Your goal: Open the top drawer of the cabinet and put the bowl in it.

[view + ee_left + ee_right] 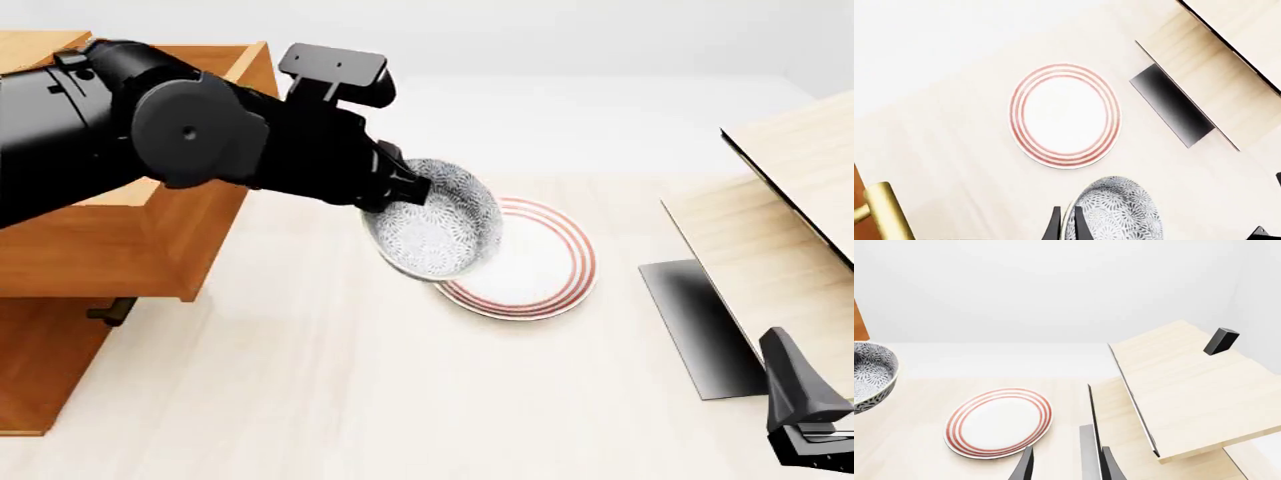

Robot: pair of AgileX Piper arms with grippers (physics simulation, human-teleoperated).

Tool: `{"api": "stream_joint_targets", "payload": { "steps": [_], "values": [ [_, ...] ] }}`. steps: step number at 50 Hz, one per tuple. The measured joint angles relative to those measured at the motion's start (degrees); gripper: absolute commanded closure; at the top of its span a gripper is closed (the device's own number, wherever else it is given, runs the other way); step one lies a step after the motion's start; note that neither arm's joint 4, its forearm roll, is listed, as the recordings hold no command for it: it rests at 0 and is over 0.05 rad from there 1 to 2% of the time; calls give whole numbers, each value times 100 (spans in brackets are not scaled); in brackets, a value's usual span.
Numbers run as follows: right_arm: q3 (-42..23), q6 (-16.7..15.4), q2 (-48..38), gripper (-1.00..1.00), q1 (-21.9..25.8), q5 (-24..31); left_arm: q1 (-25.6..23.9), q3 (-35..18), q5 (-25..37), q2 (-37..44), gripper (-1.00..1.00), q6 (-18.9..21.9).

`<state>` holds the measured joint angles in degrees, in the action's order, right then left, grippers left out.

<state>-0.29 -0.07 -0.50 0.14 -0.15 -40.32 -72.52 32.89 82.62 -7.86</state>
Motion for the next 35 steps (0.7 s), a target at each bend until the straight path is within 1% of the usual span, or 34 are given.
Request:
{"api": "stream_joint_targets", "payload": {
  "steps": [12,35],
  "values": [
    [0,0,0,-100,0,0,335,-497,401,-24,100,59],
    [0,1,1,-100,0,0,1040,-1798,1249,151,100,248]
  ]
}}
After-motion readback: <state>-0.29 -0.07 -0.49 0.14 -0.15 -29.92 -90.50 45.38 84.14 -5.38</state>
